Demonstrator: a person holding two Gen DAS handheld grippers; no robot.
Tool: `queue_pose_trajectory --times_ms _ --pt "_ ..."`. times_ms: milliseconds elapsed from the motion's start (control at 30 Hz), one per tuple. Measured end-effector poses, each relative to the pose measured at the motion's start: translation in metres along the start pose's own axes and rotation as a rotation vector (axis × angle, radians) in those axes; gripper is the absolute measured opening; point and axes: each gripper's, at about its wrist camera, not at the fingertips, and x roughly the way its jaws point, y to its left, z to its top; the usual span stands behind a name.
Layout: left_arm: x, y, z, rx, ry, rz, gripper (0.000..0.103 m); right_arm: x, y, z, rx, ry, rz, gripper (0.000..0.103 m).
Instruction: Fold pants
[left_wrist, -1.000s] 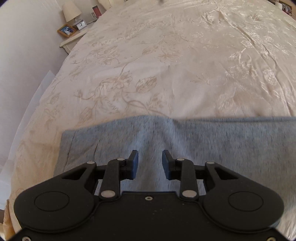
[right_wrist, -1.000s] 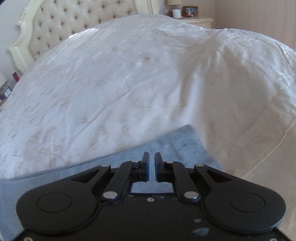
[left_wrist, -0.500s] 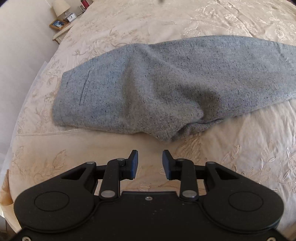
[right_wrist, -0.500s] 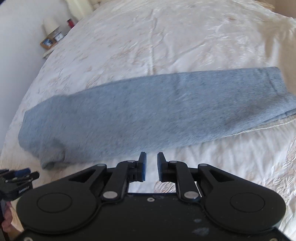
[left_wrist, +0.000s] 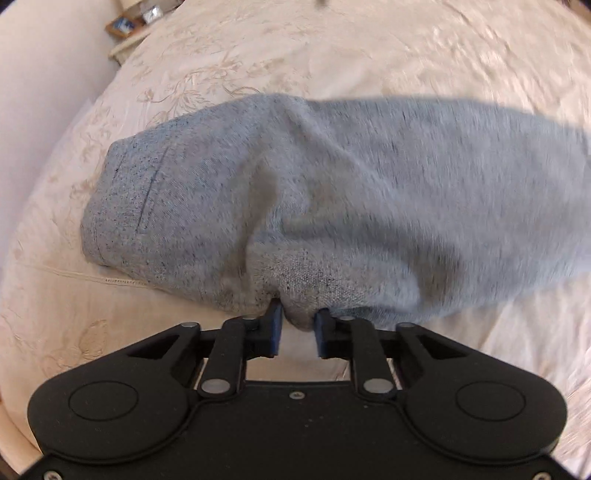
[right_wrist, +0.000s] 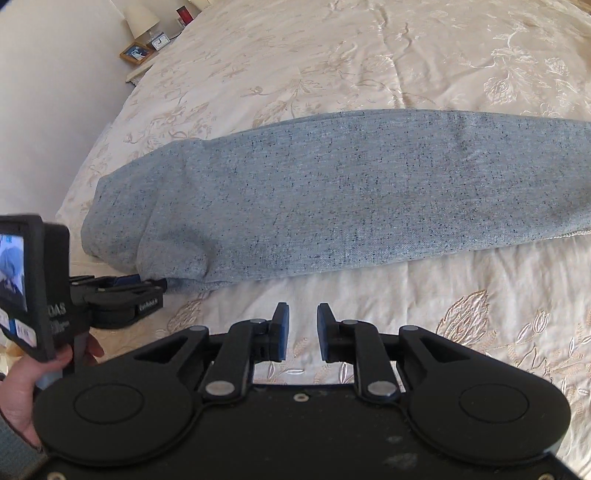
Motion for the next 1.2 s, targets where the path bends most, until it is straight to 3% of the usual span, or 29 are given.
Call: queue_pose_trajectory --times_ms 233,433,700,833,933,1100,1200 --pt "-0.018 0.032 0.018 -0.093 0.043 -0.112 0.017 0.012 0.015 0.004 -0.01 0.009 0.06 0.02" --pt "-0.014 0.03 0.004 -0.075 0.073 -0.133 0.017 0.04 0.039 0.015 -0.043 0.019 0.104 0.02" --pt "-0.014 0.039 0.019 -0.097 0.059 -0.163 0.017 0.072 0.073 0.036 -0.035 0.027 0.206 0.02" --pt "-0.011 0.041 0.02 -0.093 0.069 -0.171 0.017 0.089 0.087 0.045 -0.032 0.009 0.212 0.02" --pt "-0.012 0.04 0.02 -0.084 0.064 -0.168 0.017 0.101 0.089 0.049 -0.033 0.007 0.17 0.02" --pt "-0.009 0.041 0.018 -0.094 0.086 -0.186 0.018 0.114 0.073 0.041 -0.156 0.034 -0.109 0.017" --pt "-0.008 0.037 0.012 -0.075 0.09 -0.169 0.018 0.103 0.038 0.035 -0.123 0.01 -0.239 0.016"
